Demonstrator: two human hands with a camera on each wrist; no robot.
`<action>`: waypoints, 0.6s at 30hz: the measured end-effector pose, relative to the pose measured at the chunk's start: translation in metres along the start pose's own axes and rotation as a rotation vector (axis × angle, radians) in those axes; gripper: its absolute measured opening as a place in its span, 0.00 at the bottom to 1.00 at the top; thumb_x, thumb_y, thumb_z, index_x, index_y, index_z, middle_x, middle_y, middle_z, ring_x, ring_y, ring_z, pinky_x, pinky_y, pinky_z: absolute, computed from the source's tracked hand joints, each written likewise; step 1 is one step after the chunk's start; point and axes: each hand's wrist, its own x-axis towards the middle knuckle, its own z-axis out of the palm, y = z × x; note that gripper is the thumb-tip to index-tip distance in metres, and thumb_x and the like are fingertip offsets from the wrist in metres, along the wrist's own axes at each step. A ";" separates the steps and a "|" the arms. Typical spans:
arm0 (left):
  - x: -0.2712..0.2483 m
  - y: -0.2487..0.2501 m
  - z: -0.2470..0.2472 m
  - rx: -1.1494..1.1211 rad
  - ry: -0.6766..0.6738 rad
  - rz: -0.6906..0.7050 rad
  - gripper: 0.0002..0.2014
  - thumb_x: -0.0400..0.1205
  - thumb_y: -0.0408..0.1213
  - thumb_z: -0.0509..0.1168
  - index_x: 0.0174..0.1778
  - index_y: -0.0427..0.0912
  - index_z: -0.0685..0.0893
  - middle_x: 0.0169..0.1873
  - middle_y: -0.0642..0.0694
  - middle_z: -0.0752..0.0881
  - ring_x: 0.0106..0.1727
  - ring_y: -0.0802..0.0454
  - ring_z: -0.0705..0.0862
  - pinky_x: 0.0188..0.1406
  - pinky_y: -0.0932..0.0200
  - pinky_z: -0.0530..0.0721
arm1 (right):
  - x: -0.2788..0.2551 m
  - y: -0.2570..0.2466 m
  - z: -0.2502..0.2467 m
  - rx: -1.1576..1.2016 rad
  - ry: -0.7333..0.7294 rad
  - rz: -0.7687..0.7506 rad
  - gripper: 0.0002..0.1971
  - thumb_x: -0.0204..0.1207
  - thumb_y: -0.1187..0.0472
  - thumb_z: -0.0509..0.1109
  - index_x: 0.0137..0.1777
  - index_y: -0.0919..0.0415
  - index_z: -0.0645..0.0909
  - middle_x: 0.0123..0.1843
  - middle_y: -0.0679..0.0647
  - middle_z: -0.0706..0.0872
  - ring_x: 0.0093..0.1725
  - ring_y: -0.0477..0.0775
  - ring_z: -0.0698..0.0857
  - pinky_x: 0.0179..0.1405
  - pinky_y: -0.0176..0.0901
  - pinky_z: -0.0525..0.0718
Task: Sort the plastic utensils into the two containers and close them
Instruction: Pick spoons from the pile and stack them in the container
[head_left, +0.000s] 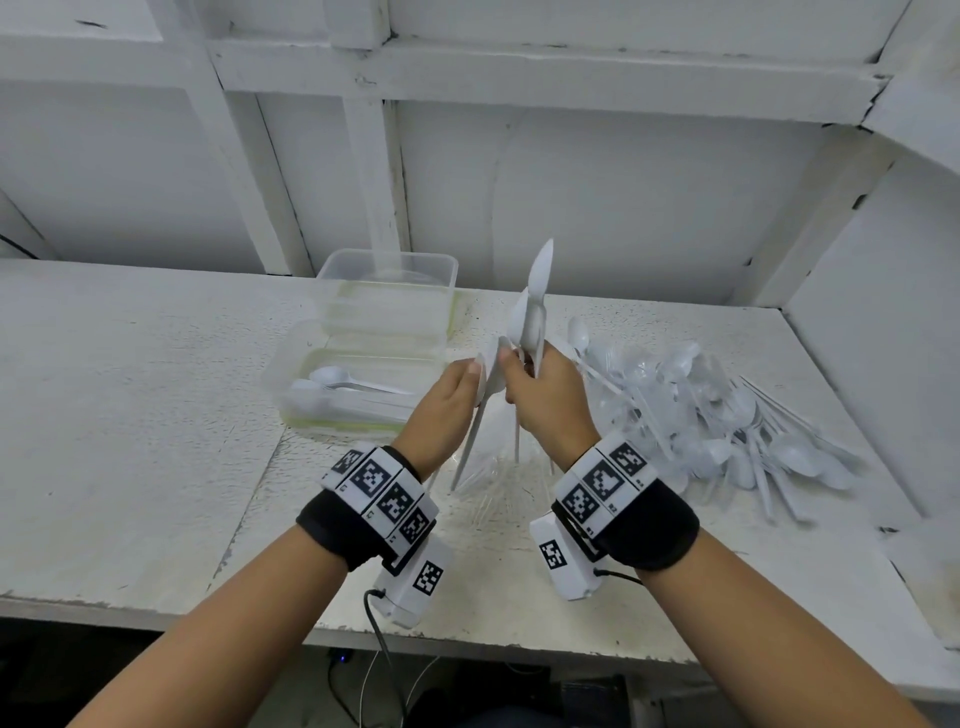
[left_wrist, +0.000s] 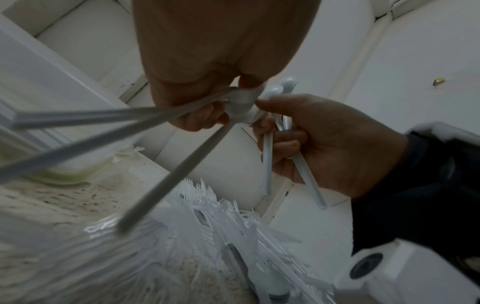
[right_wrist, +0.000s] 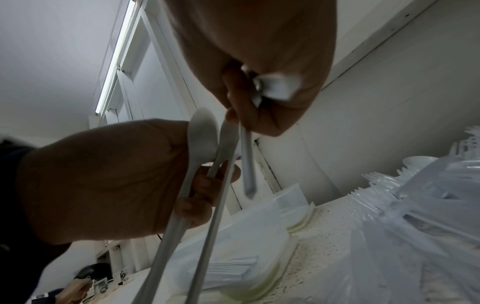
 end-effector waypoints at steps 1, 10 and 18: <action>0.001 -0.001 0.000 0.005 0.006 0.000 0.18 0.88 0.48 0.47 0.64 0.43 0.75 0.41 0.55 0.74 0.42 0.58 0.71 0.48 0.53 0.75 | -0.001 0.000 -0.001 0.027 -0.017 0.012 0.13 0.82 0.52 0.61 0.35 0.50 0.71 0.30 0.47 0.77 0.28 0.43 0.77 0.30 0.36 0.73; 0.007 -0.009 0.004 0.019 0.135 0.024 0.08 0.86 0.44 0.54 0.48 0.43 0.73 0.40 0.48 0.80 0.40 0.53 0.78 0.40 0.56 0.77 | -0.010 -0.001 0.001 0.096 -0.125 0.003 0.11 0.82 0.54 0.61 0.37 0.49 0.76 0.29 0.44 0.77 0.22 0.34 0.77 0.27 0.30 0.73; 0.003 -0.005 0.008 -0.197 0.147 -0.002 0.14 0.87 0.47 0.52 0.47 0.38 0.71 0.27 0.43 0.83 0.26 0.49 0.83 0.31 0.55 0.83 | -0.008 0.004 0.001 0.000 -0.106 -0.033 0.09 0.80 0.55 0.64 0.40 0.58 0.76 0.33 0.51 0.79 0.32 0.46 0.79 0.32 0.32 0.77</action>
